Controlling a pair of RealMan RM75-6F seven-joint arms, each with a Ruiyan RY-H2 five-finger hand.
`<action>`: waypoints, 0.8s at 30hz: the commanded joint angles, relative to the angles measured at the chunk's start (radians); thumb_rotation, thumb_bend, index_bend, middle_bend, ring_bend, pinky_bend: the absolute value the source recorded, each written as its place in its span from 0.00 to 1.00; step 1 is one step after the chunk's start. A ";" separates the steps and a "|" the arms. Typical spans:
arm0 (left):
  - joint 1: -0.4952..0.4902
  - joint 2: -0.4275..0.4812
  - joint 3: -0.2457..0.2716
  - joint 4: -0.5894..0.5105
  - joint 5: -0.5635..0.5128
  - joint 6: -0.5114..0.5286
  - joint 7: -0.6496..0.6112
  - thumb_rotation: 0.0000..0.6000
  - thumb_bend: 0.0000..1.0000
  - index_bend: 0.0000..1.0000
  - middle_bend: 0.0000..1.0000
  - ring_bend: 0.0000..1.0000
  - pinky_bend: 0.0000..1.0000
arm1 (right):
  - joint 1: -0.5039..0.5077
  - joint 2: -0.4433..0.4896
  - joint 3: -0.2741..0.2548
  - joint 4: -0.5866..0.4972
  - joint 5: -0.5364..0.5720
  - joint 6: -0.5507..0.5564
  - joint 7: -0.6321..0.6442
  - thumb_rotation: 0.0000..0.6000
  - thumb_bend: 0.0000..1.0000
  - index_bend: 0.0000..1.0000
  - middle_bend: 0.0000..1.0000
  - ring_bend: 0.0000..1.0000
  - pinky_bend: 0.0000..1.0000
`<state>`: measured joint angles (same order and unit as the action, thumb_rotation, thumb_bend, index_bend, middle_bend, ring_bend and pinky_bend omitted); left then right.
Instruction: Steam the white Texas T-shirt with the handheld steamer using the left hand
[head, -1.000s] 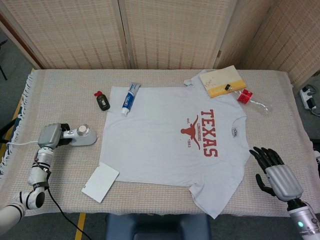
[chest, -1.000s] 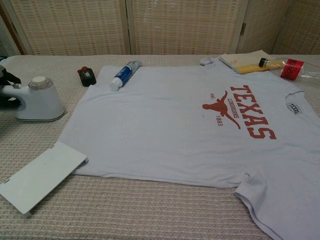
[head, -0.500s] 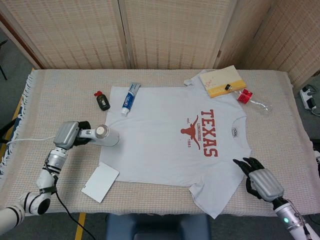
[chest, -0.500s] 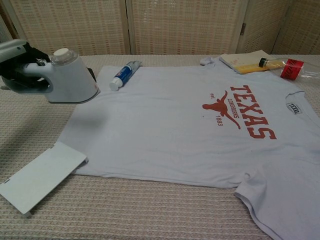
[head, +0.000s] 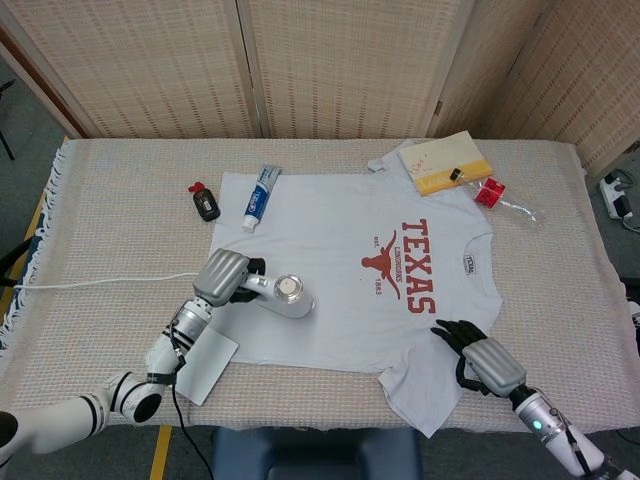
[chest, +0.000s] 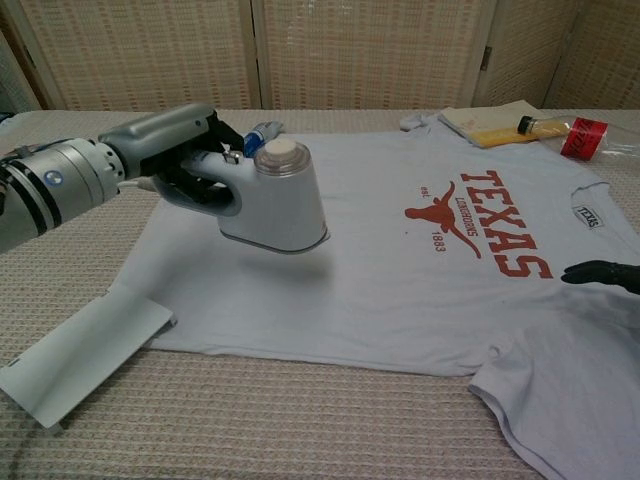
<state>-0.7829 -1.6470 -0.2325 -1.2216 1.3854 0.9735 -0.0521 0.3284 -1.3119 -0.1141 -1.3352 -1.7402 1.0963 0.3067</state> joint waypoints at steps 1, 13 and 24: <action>-0.030 -0.041 -0.015 0.038 -0.032 -0.028 0.023 1.00 0.44 0.94 1.00 0.91 0.73 | 0.028 -0.026 -0.008 0.022 -0.003 -0.037 0.001 0.43 1.00 0.00 0.00 0.00 0.00; -0.074 -0.190 0.001 0.239 -0.062 -0.041 0.067 1.00 0.45 0.94 1.00 0.91 0.73 | 0.064 -0.067 -0.027 0.062 0.020 -0.077 0.009 0.43 1.00 0.00 0.00 0.00 0.00; -0.071 -0.280 0.020 0.486 -0.048 -0.016 0.007 1.00 0.45 0.94 1.00 0.91 0.73 | 0.069 -0.069 -0.039 0.047 0.044 -0.080 -0.024 0.44 1.00 0.00 0.00 0.00 0.00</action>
<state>-0.8560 -1.9054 -0.2157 -0.7872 1.3347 0.9472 -0.0218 0.3971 -1.3807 -0.1522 -1.2869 -1.6980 1.0170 0.2839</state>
